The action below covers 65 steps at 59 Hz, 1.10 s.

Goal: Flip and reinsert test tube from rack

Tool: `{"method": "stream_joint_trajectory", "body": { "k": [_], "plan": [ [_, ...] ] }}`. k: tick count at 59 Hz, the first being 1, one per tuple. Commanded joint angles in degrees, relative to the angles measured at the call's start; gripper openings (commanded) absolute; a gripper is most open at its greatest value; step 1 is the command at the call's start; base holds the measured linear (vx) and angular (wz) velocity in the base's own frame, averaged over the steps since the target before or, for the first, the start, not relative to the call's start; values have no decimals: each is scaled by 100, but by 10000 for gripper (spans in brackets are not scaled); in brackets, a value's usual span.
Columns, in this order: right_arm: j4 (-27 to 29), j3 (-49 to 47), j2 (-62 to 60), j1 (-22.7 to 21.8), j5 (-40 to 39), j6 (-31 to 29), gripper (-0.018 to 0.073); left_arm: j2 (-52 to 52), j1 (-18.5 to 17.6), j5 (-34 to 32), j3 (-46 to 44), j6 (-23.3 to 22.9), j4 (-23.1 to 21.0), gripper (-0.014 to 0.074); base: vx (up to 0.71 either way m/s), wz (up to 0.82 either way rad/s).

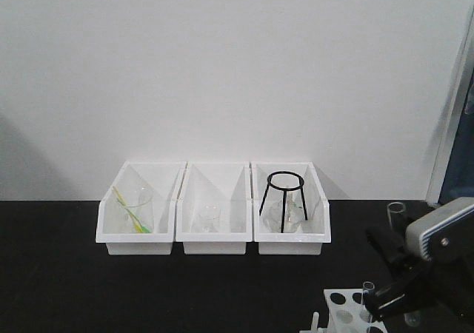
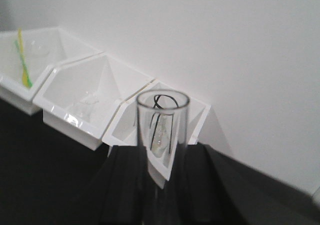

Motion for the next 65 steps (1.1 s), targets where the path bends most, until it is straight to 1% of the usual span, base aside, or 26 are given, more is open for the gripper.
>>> {"method": "stream_joint_trajectory", "body": {
  "k": [1, 3, 7, 19, 23, 31, 37, 45, 48, 52, 55, 58, 65],
  "plan": [
    [1332, -208, -124, 2, -494, 267, 155, -74, -40, -496, -1, 1, -18, -6, 0, 0],
    [1651, -208, -124, 2, -494, 262, 155, -74, -40, -496, -1, 1, -18, -6, 0, 0],
    [1995, -208, -119, 2, -494, 262, 155, -74, -40, -496, -1, 1, -18, -6, 0, 0],
    [2016, -208, -48, 2, -477, 286, 155, -74, -40, -496, -1, 1, -18, -6, 0, 0],
    [1991, -208, 39, 2, -507, 420, 155, -74, -40, -496, -1, 1, -18, -6, 0, 0],
    [1621, -208, 253, 2, -796, 837, 155, -74, -40, -496, -1, 1, -18, -6, 0, 0],
    [1099, -208, 418, 2, -1113, 1159, 155, -74, -40, -496, -1, 1, -18, -6, 0, 0],
    [344, -141, 593, 2, -1237, 1882, 155, -74, -40, -496, -1, 1, -18, -6, 0, 0],
    [44, -45, 658, 2, -1419, 2203, 155, -74, -40, -496, -1, 1, -18, -6, 0, 0],
    [-306, 153, 762, 2, -1786, 2432, 155, -74, -40, -496, -1, 1, -18, -6, 0, 0],
    [-400, 287, 841, 2, -2122, 2476, 155, -74, -40, -496, -1, 1, -18, -6, 0, 0],
    [-389, 382, 917, 2, -2297, 2476, 155, -74, -40, -496, -1, 1, -18, -6, 0, 0],
    [-391, 439, 1087, 2, -2325, 2476, 155, -74, -40, -496, -1, 1, -18, -6, 0, 0]
  ]
}}
